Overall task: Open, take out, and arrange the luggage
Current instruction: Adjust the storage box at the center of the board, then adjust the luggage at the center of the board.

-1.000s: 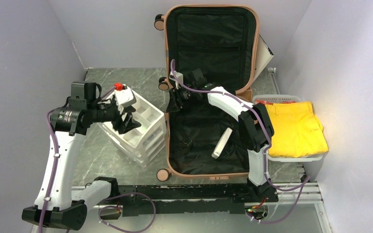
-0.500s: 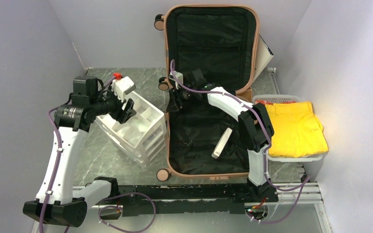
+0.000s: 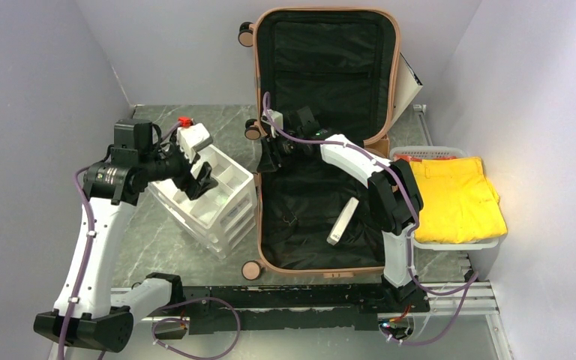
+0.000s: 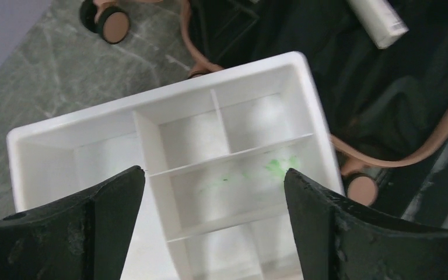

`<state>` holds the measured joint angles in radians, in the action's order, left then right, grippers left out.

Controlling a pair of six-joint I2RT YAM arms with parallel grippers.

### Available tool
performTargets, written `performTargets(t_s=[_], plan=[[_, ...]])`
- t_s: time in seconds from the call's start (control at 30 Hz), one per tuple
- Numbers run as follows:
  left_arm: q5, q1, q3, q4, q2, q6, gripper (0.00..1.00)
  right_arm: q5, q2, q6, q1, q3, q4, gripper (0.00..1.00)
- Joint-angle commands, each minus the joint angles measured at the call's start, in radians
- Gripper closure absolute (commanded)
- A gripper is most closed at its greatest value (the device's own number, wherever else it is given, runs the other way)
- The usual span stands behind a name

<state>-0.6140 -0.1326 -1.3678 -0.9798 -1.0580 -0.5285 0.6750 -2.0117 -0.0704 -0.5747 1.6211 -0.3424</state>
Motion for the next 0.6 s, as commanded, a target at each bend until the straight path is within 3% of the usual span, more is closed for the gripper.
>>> performTargets(t_s=[0.0, 0.1, 0.2, 0.43, 0.57], plan=[[-0.065, -0.002, -0.085, -0.037, 0.023, 0.018, 0.03, -0.021, 0.065, 0.02, 0.001, -0.005, 0.031, 0.49], [0.264, -0.002, -0.02, 0.114, 0.073, 0.069, 0.03, -0.017, 0.063, 0.016, 0.001, -0.011, 0.038, 0.49], [0.432, -0.001, -0.005, 0.173, 0.046, 0.055, 0.03, -0.008, 0.057, 0.009, 0.0, -0.007, 0.038, 0.49], [0.436, 0.045, -0.079, 0.171, -0.113, -0.036, 0.03, -0.002, 0.074, 0.016, -0.001, -0.015, 0.034, 0.49], [0.383, 0.151, -0.126, 0.153, -0.212, -0.056, 0.03, 0.006, 0.089, 0.022, 0.0, -0.032, 0.035, 0.49]])
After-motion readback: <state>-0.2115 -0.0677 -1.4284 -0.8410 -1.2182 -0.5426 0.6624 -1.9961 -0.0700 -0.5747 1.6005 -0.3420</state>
